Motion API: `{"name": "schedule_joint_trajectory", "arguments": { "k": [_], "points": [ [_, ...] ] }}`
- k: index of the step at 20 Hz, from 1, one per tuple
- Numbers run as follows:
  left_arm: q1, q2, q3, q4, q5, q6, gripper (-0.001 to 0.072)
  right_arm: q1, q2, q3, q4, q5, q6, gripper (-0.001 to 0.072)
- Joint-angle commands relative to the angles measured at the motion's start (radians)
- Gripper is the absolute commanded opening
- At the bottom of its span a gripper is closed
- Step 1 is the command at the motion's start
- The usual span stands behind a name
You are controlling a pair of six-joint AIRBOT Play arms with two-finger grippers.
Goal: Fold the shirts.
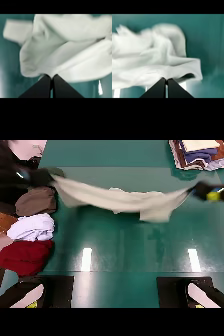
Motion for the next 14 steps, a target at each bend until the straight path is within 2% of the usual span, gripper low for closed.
{"name": "schedule_joint_trajectory", "arguments": {
  "k": [1,5,12,14],
  "points": [
    [0.037,0.001,0.386,-0.002,-0.074,0.029,0.0024,-0.074,0.103,0.307,-0.002,0.048,0.002,0.0013],
    [0.037,0.017,0.723,-0.005,-0.075,0.029,0.0024,-0.147,0.163,0.601,-0.003,0.065,0.001,0.0013],
    [0.037,0.237,0.732,-0.008,0.042,0.029,0.0023,-0.338,0.195,0.895,-0.003,0.169,0.003,0.0013],
    [0.037,0.254,0.723,-0.001,0.023,0.029,0.0023,-0.365,0.162,0.958,-0.002,0.208,0.029,0.0013]
  ]
}}
